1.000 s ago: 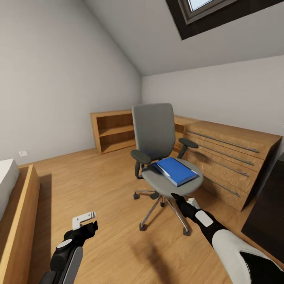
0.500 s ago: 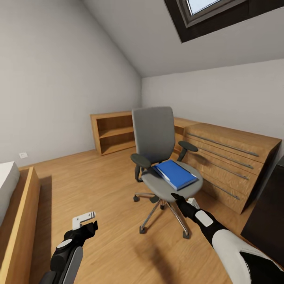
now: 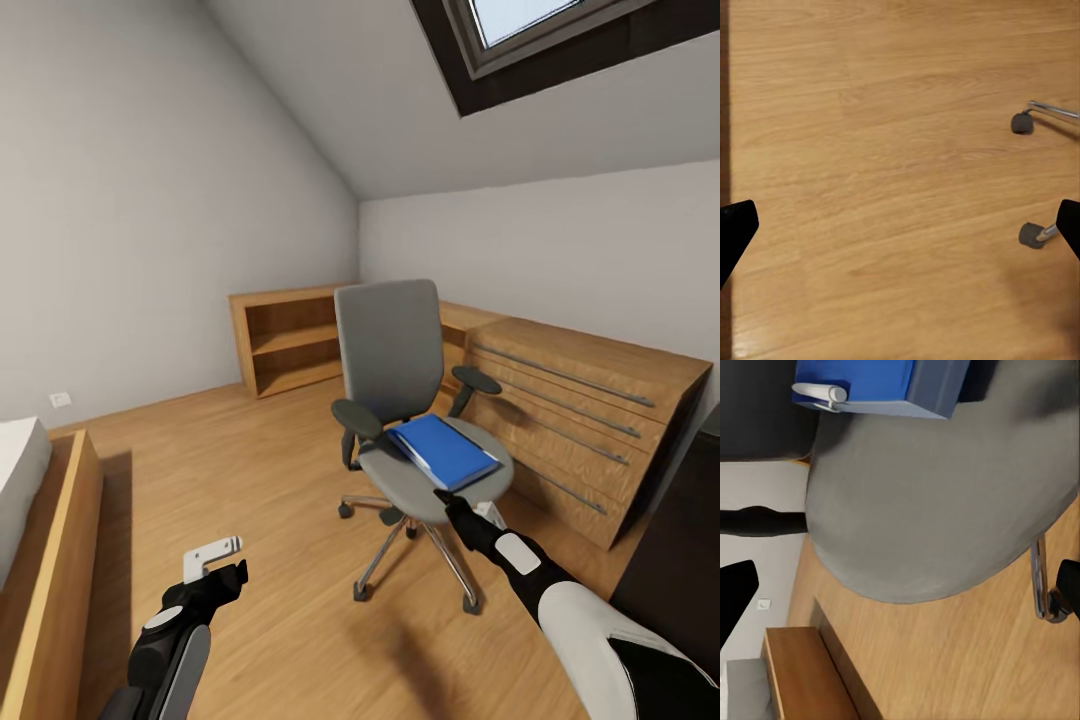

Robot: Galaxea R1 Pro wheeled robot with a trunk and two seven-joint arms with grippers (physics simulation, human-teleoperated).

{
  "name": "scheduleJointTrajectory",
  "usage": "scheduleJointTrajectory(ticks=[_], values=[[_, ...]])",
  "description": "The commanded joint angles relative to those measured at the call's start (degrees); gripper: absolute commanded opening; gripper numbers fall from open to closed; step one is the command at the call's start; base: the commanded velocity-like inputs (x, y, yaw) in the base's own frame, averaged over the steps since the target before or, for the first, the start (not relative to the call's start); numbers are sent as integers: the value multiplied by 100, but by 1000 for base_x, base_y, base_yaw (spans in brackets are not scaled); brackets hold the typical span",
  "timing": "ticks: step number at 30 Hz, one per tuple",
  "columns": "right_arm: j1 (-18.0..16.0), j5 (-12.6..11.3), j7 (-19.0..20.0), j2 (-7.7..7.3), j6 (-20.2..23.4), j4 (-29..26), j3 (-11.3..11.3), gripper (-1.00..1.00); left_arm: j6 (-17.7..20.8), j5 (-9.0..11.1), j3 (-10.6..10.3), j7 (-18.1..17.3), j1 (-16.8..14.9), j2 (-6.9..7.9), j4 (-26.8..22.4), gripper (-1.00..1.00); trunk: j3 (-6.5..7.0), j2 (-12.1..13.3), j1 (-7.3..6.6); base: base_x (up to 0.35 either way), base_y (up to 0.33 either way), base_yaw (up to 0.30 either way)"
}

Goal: In the bedroom, organize the workspace by keeping the computer under the desk, ensuring the monitor is on the desk, placing the keyboard on the desk next to the monitor, placing the mouse on the desk next to the keyboard, moving the folder from the swivel chair onto the desk next to the mouse, stacking the notebook on top of the folder with the pen on top of the notebook, and positioning the swivel chair next to the desk.

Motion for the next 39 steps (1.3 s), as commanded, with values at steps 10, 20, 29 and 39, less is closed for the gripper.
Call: scheduleJointTrajectory(ticks=[10,20,29,39], values=[[-3,-33,1,2,63,-16,-32,100,17,58,-4,60,-1,-8,-6,100,174,400,-221,-62,0,0],[-3,-34,5,-3,55,-11,-33,100,19,57,0,61,-3,-8,-5,100,354,801,-441,-290,0,0],[-3,-34,-5,8,45,-19,-32,100,32,65,-7,61,-2,-9,0,100,515,1162,-639,-327,0,0],[-3,0,3,6,-139,-14,-8,100,12,59,-180,77,-2,-9,423,100,715,1563,-858,-24,0,-134]])
